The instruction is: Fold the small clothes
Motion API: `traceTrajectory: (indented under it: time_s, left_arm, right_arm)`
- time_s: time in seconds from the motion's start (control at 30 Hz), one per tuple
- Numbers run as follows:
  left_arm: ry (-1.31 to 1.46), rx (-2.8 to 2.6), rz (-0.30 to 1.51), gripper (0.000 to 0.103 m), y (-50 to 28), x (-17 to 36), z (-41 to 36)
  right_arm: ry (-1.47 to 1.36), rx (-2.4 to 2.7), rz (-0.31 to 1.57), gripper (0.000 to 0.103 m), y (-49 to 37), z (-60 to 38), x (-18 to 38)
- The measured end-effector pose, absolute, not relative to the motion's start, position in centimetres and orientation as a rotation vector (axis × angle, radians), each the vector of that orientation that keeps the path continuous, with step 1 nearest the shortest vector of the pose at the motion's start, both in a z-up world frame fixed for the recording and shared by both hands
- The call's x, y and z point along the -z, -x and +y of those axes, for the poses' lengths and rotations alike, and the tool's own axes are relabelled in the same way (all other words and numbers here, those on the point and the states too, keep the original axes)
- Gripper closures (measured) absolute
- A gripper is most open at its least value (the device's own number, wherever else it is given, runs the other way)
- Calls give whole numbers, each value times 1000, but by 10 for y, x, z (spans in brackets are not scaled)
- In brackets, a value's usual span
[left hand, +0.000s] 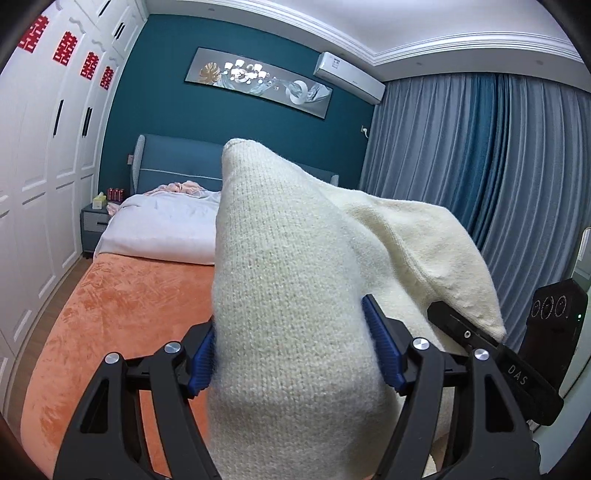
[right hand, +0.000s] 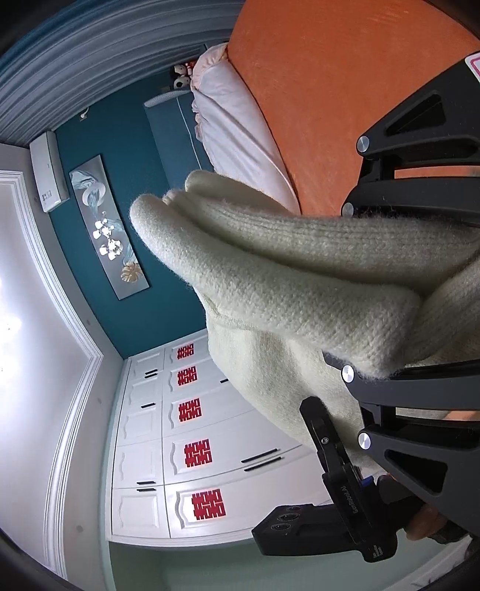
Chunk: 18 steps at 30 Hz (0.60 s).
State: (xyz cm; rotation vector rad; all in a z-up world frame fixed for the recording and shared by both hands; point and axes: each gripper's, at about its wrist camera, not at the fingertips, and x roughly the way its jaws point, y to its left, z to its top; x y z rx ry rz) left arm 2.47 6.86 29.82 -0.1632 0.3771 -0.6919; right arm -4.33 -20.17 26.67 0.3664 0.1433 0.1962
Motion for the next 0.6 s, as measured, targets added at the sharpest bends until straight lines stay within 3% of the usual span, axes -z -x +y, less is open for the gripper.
traceTrajectory:
  time_s: [0.1, 0.13, 0.2, 0.33, 0.43, 0.6]
  left_arm:
    - [184, 681, 452, 32, -60, -254, 73]
    - [192, 676, 493, 30, -69, -234, 73]
    - [195, 634, 611, 24, -96, -169, 69]
    - [174, 463, 888, 26, -111, -46, 73]
    - [273, 435, 953, 25, -95, -14, 90]
    - [378, 401, 990, 14, -105, 5, 92]
  right_arm:
    - [-409, -210, 226, 65, 9, -200, -235]
    - [-428, -212, 271, 59, -6, -203, -213]
    - [-461, -173, 403, 54, -38, -210, -148]
    - [-564, 55, 764, 55, -50, -235, -9]
    - [-646, 93, 815, 54, -18, -246, 25]
    - [-621, 72, 852, 32, -25, -252, 29]
